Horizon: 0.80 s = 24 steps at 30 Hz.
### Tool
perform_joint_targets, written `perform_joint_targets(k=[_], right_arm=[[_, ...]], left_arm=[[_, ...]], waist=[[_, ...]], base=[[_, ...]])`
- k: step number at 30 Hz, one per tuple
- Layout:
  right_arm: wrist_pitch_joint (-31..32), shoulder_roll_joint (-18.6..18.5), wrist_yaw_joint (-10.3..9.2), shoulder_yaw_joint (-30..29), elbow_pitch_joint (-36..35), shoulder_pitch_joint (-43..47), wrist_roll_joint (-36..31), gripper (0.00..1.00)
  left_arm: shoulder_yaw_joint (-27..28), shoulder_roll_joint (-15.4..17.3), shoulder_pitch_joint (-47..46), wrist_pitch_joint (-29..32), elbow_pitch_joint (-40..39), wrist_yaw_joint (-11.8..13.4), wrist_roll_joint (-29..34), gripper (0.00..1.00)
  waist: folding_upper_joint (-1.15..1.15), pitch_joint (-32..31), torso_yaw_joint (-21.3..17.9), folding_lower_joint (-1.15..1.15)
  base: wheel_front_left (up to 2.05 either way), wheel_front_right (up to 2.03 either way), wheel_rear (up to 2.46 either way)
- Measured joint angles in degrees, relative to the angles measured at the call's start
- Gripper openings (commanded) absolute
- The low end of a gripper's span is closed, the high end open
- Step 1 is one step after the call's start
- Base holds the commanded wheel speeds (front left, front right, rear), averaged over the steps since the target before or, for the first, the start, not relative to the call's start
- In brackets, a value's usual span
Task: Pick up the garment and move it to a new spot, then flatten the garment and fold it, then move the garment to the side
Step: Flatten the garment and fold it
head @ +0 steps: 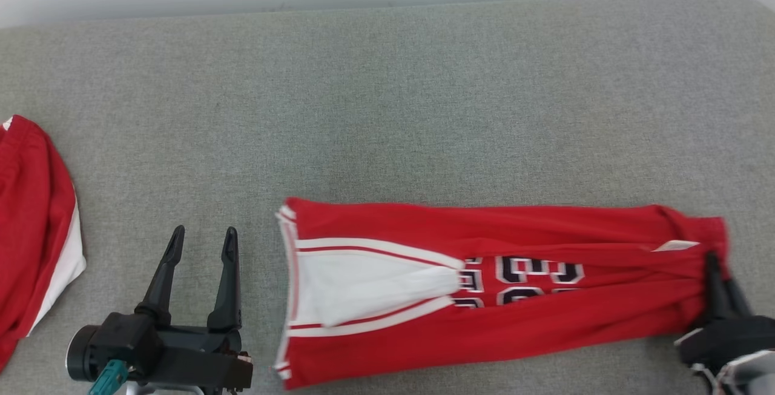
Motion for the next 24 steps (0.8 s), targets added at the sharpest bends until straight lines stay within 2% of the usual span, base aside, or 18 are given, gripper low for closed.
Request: perform_joint_targets(k=[6,12,18,24], right_arm=[[0.01,-1.8,-0.01,-3.3,-3.36,1.05,-0.57,0.0],[-0.02,-0.15,-0.03,-1.45,-15.46,3.3,-3.94,0.0],[2.41,3.67,-0.03,4.88,-29.47,5.81,-8.34,0.0],[6.39,6.03,-0.03,14.49,-37.19,6.17,-9.93,0.0]], left_arm=[[0.77,-0.55,0.01,0.0,-0.09,-0.45,0.43,1.0],[1.59,-1.04,0.16,0.0,-0.3,-0.6,0.78,1.0],[1.92,-1.35,0.25,0.0,-0.41,-1.21,0.93,1.0],[1.6,-1.78,0.08,0.0,0.03,-2.05,1.0,1.0]], waist=[[0.0,0.08,-0.47,0.0],[0.0,-0.33,-0.98,0.0],[0.0,-0.49,-1.78,0.0],[0.0,-0.67,-1.5,0.0]], base=[[0.0,0.0,0.0],[0.0,0.0,0.0],[0.0,0.0,0.0],[0.0,0.0,0.0]])
